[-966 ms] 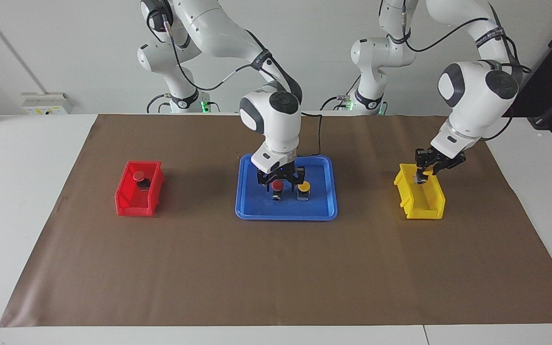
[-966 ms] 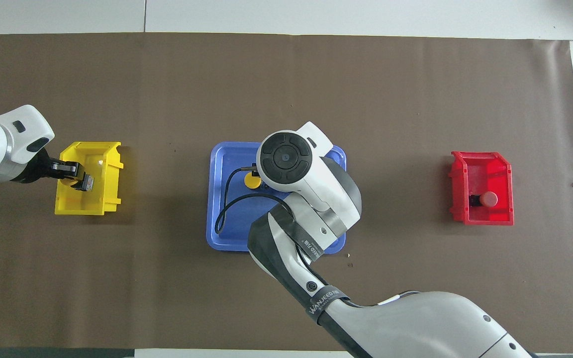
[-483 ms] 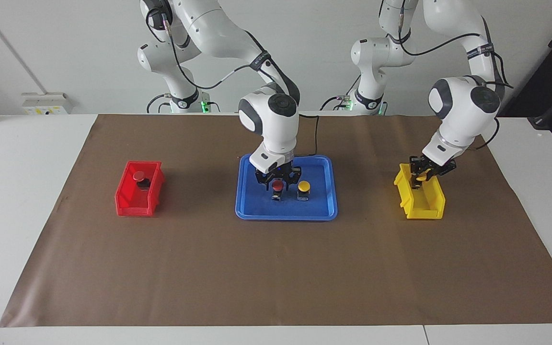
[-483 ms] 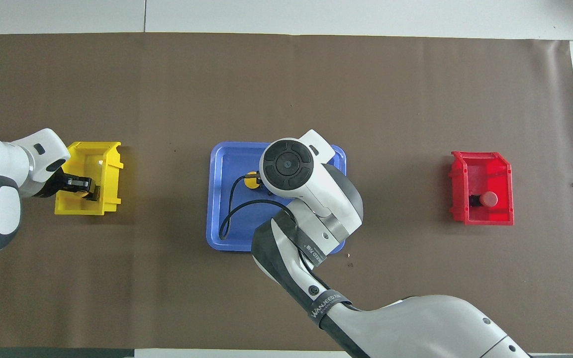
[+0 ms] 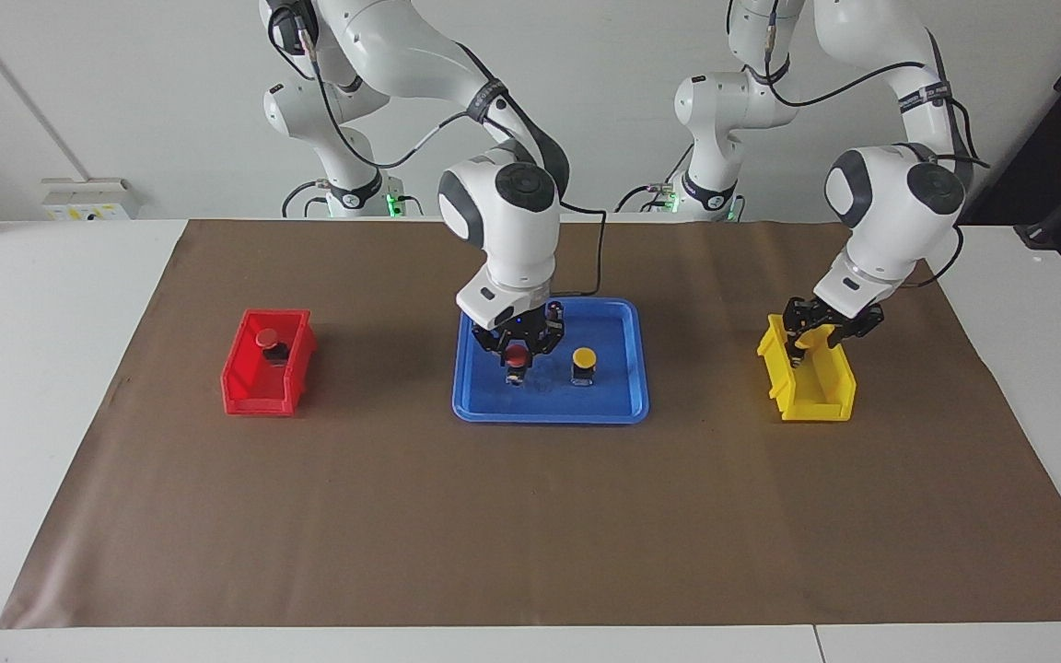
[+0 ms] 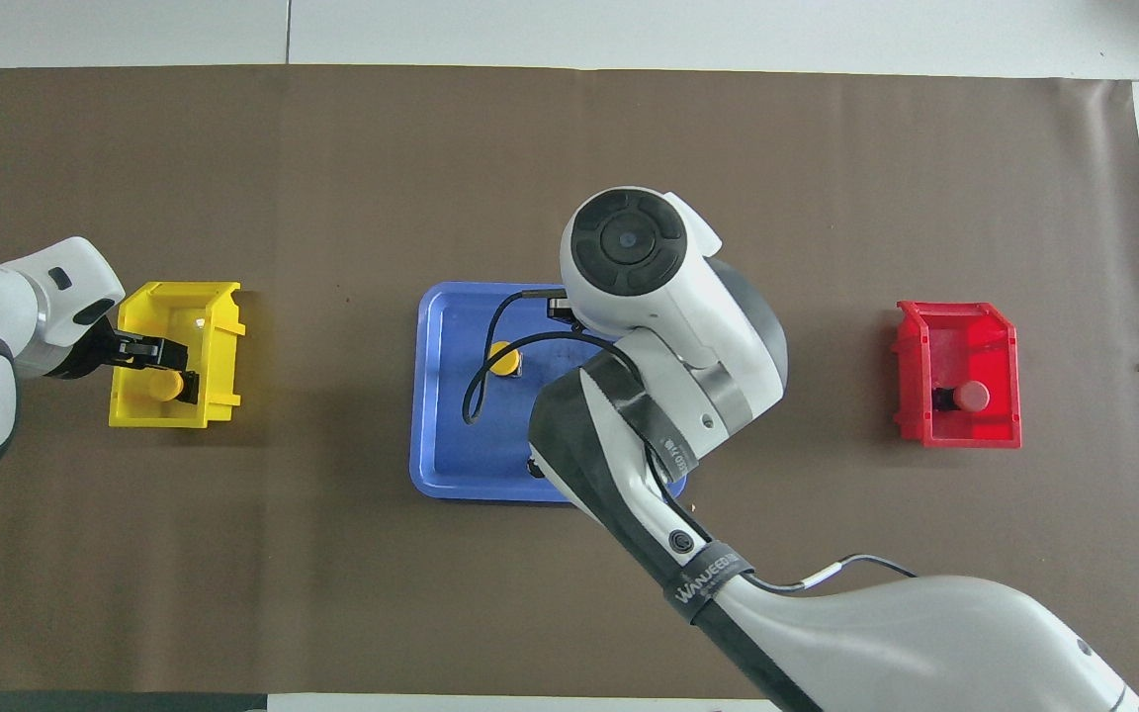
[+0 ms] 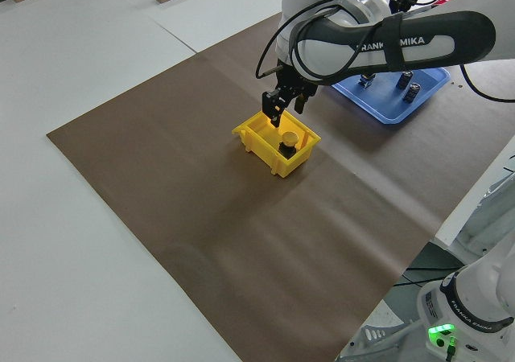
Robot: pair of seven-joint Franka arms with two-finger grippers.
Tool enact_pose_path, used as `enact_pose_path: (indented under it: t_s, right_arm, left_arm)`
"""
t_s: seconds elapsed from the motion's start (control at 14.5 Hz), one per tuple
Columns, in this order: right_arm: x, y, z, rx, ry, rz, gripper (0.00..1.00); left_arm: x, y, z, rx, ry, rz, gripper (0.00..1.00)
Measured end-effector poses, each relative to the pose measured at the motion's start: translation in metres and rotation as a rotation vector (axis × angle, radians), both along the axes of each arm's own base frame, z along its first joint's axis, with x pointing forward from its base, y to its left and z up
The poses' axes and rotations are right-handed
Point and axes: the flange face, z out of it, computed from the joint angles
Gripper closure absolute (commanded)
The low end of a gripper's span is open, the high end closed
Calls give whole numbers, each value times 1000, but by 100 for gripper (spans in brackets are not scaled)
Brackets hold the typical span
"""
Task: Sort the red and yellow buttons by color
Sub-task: 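Carry the red button to the red bin while the left gripper reaches the tray, then grasp the second yellow button with the left gripper while the right gripper releases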
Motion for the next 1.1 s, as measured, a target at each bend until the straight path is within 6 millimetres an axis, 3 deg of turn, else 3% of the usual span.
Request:
enact_pose_path:
  t_s: [0.14,0.21,0.28,0.34,0.48,0.62,0.76,0.9,1.1]
  right_arm:
    - [12,-67,46,-2,18,45,90]
    - [12,-106,64,-5,34,66,90]
    - [11,-142,76,-6,44,87,90]
    - [11,-175,81,-5,51,114,90]
    - [12,-237,74,-4,71,157,90]
    - [17,-291,57,1,59,195,90]
    - [16,-337,28,5,21,225,90]
    - [5,-363,-3,13,-7,241,90]
    - [-11,-374,-28,44,-2,230,90]
  left_arm:
    - [9,-10,74,-1,-4,1,2]
    - [9,-25,107,-1,-21,14,2]
    - [7,-52,127,-4,-46,44,2]
    - [4,-90,132,-11,-69,81,2]
    - [-13,-187,112,-29,-91,137,2]
    - [-35,-278,69,-34,-81,158,2]
    - [-50,-337,21,-29,-68,144,2]
    - [-49,-357,-19,-26,-65,128,3]
    - [-50,-363,-55,-22,-61,121,5]
